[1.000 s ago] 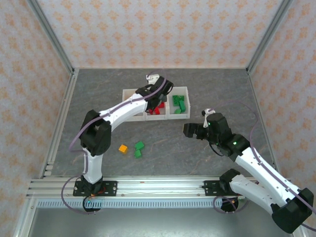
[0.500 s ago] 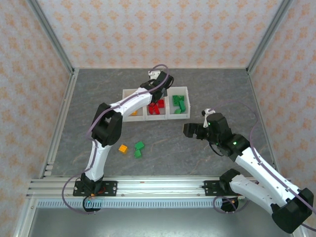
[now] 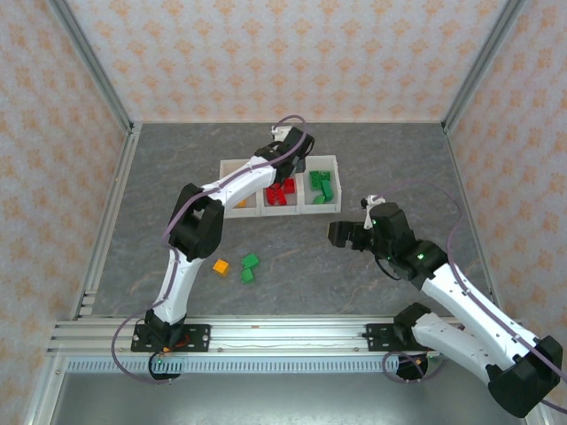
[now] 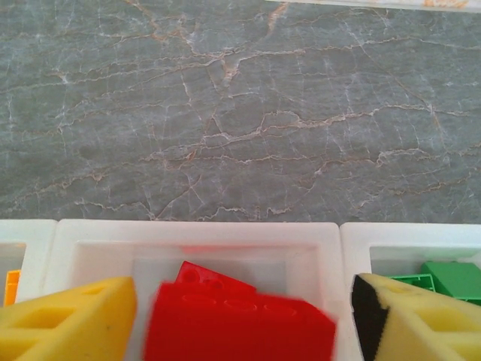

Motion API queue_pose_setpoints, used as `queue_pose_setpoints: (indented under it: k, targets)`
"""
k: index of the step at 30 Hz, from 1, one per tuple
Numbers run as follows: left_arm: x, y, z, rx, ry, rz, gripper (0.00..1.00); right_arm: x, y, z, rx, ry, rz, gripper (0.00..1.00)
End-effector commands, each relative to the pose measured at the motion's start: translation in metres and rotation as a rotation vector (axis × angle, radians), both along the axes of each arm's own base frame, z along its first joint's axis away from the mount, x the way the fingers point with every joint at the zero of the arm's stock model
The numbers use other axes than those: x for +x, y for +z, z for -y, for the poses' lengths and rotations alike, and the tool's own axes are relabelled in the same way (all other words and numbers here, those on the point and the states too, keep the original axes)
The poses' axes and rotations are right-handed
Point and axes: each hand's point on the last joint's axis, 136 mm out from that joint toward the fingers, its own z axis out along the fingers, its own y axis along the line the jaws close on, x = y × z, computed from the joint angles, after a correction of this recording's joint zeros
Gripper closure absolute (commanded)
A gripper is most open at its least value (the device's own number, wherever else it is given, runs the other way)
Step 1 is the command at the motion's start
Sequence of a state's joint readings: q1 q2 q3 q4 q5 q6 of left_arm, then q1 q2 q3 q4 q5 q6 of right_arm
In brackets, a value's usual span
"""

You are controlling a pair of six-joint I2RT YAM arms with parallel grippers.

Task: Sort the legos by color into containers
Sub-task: Place the lego in the container, then pick up the lego from the middle-left of the table.

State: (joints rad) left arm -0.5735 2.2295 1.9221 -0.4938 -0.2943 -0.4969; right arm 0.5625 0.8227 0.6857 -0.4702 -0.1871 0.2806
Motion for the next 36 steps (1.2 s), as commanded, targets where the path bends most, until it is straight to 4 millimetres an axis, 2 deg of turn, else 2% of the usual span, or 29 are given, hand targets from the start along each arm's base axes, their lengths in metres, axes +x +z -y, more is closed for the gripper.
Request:
queue_pose_setpoints:
  k: [1,7,14,19,23,27,30,33,36]
  targets:
    - [0.006,0.040,0.000,-0.029,-0.021,0.075,0.16,-0.001,-0.004,0.000,-0.004,-0.002,-0.003,0.00]
    - [-0.004,0.062,-0.002,-0.048,-0.037,0.102,0.01,-0.001,-0.004,-0.001,-0.003,-0.001,-0.002,0.00]
    - [-0.030,0.096,-0.019,-0.064,-0.020,0.137,0.01,-0.001,-0.004,-0.001,-0.003,0.002,-0.003,0.00]
    - [-0.066,0.115,-0.036,-0.075,-0.017,0.162,0.00,-0.002,-0.003,-0.002,0.001,0.007,-0.003,0.00]
    - [-0.104,0.109,-0.049,-0.064,-0.027,0.128,0.01,-0.002,-0.003,-0.003,0.002,0.012,-0.001,0.00]
    - [-0.152,0.090,-0.054,-0.052,-0.058,0.072,0.01,-0.002,-0.004,-0.003,0.002,0.013,-0.001,0.00]
    - [-0.189,0.069,-0.053,-0.045,-0.132,0.005,0.01,-0.002,-0.003,-0.003,0.001,0.013,0.000,0.00]
    - [-0.234,0.039,-0.049,-0.048,-0.279,-0.129,0.01,-0.002,-0.003,-0.002,-0.001,0.009,0.000,0.00]
    - [-0.275,0.022,-0.049,0.020,-0.400,-0.192,0.01,-0.001,-0.004,-0.001,-0.005,0.003,0.001,0.00]
